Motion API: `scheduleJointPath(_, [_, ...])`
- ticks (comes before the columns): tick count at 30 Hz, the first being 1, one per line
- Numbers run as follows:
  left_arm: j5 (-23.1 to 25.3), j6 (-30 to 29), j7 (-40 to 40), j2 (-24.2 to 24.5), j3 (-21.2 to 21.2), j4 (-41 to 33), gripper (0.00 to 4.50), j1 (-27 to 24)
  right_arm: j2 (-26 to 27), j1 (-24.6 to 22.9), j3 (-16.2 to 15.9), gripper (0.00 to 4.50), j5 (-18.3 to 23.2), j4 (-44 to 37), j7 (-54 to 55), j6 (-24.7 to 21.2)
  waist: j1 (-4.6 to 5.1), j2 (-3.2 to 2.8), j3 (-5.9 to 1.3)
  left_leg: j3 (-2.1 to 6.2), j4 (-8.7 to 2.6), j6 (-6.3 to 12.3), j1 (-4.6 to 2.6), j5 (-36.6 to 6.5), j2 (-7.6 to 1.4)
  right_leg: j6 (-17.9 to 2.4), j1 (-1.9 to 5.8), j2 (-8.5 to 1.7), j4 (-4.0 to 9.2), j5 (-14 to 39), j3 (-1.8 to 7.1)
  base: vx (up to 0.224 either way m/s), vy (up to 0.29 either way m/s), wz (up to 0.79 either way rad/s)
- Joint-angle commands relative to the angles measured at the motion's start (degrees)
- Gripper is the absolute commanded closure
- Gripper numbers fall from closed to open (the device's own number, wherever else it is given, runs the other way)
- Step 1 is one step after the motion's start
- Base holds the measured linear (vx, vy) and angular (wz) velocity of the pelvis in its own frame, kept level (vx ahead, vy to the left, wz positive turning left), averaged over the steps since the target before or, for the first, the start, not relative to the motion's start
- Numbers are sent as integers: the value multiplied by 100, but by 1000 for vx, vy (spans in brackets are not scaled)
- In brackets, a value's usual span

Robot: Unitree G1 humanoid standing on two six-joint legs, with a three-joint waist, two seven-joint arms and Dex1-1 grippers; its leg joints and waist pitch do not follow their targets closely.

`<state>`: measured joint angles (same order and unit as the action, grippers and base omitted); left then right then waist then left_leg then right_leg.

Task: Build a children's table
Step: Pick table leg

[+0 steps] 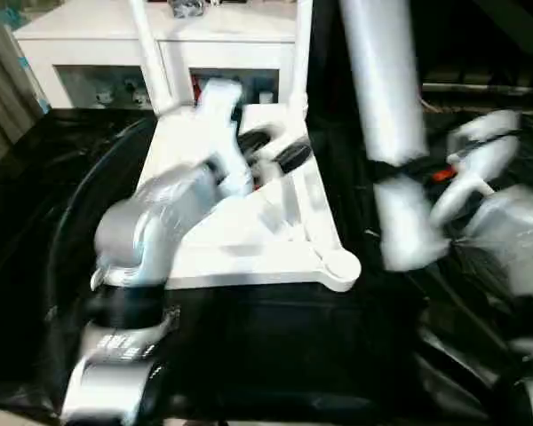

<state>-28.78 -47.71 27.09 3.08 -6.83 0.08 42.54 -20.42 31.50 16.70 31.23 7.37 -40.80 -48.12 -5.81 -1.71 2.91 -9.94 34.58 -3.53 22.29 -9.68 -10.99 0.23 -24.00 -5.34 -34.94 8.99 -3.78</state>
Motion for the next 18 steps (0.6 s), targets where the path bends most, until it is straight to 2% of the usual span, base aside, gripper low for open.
scheduleJointPath(1, [-117, -120, -73, -81, -89, 140, 0, 205, 39, 64, -92, 272, 204, -293, -140, 67, -41, 156, -405, -2, -355, 283, -59, -1051, -76, -957, 318, -201, 495, 1986, 138, 0, 0, 0])
scheduleJointPath(3, [-160, -204, -104, -163, -122, 187, 0, 310, 113, 60, -117, 272, 221, -337, -166, 57, -61, 153, -397, 6, -374, 204, -67, -1049, -96, -874, 304, -211, 499, 2043, 145, 0, 0, 0])
scheduleJointPath(4, [-189, -310, -165, -227, -144, 241, 0, 413, 168, 36, -158, 272, 259, -425, -232, 14, -73, 207, -400, 5, -383, 182, -74, -1066, -103, -843, 304, -216, 509, 2070, 147, 0, 0, 0])
scheduleJointPath(5, [-195, -403, -232, -285, -147, 305, 0, 518, 224, 10, -204, 272, 313, -528, -310, -40, -78, 192, -396, -4, -377, 167, -71, -1093, -91, -835, 302, -212, 498, 2091, 151, 0, 0, 0])
scheduleJointPath(10, [-125, -362, -496, -345, -52, 618, 0, 695, 300, -84, -324, 272, 807, -893, -481, -265, -124, 204, -392, 24, -400, 133, -63, -1032, -105, -712, 317, -226, 504, 1997, 158, 0, 0, 0])
scheduleJointPath(12, [-79, -295, -518, -371, -44, 665, 0, 719, 305, -130, -332, 272, 959, -978, -570, -363, -133, 210, -403, 27, -397, 135, -51, -967, -102, -721, 332, -230, 489, 1877, 159, 0, 0, 0])
scheduleJointPath(18, [-137, -333, -514, -422, -74, 620, 0, 744, 273, -257, -409, 272, 1062, -1162, -716, -458, -163, 223, -401, 22, -390, 138, -46, -840, -113, -869, 337, -245, 457, 1591, 167, 0, 0, 0])
